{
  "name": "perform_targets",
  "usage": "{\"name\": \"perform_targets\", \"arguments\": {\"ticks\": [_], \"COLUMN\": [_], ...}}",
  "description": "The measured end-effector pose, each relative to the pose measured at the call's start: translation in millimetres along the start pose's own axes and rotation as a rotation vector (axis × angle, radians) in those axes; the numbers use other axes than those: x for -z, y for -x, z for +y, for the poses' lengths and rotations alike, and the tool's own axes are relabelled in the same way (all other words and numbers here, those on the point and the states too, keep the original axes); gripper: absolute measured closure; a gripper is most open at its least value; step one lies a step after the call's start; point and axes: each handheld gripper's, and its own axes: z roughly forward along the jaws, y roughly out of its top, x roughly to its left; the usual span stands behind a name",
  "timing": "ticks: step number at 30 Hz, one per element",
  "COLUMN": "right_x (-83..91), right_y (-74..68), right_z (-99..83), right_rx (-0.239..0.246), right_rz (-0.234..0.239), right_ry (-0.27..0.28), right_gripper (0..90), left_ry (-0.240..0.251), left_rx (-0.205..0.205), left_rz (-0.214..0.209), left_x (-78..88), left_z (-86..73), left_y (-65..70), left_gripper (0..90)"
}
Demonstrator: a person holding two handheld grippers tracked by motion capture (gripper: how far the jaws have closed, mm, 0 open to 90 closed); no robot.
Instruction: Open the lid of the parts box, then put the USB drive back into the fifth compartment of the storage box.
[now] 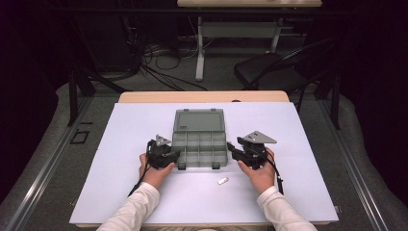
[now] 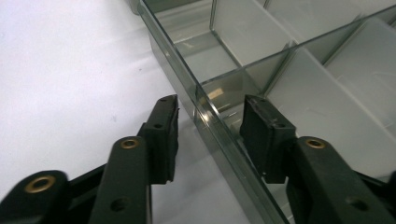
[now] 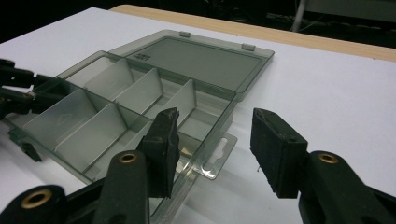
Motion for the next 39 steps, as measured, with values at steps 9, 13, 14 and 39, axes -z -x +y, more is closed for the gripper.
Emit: {"name": "perform_targets", "arguments": {"ticks": [9, 13, 14, 39], "right_x": [2.2, 5.6, 6.0, 13.2], "right_y": [-0.6, -0.7, -0.3, 12.8], "right_z": [4.6, 7.2, 6.8, 14.3], "right_rx": [0.059, 0.060, 0.047, -0.044], "right_rz": [0.032, 0.019, 0.016, 0.095], "right_ry": [0.008, 0.000, -0.002, 0.004], "right_gripper": [49.2, 47.2, 45.3, 14.4], "left_ry": [0.128, 0.161, 0.176, 0.251], "left_rx": [-0.011, 0.001, -0.003, -0.017], "left_rz": [-0.059, -0.096, -0.096, -0.200], "left_x": [32.5, 44.5, 47.0, 66.3], "left_z": [7.3, 10.2, 10.3, 22.5], "left_y": [2.0, 1.5, 2.2, 0.9], "left_gripper": [44.9, 42.8, 42.8, 20.5]}}
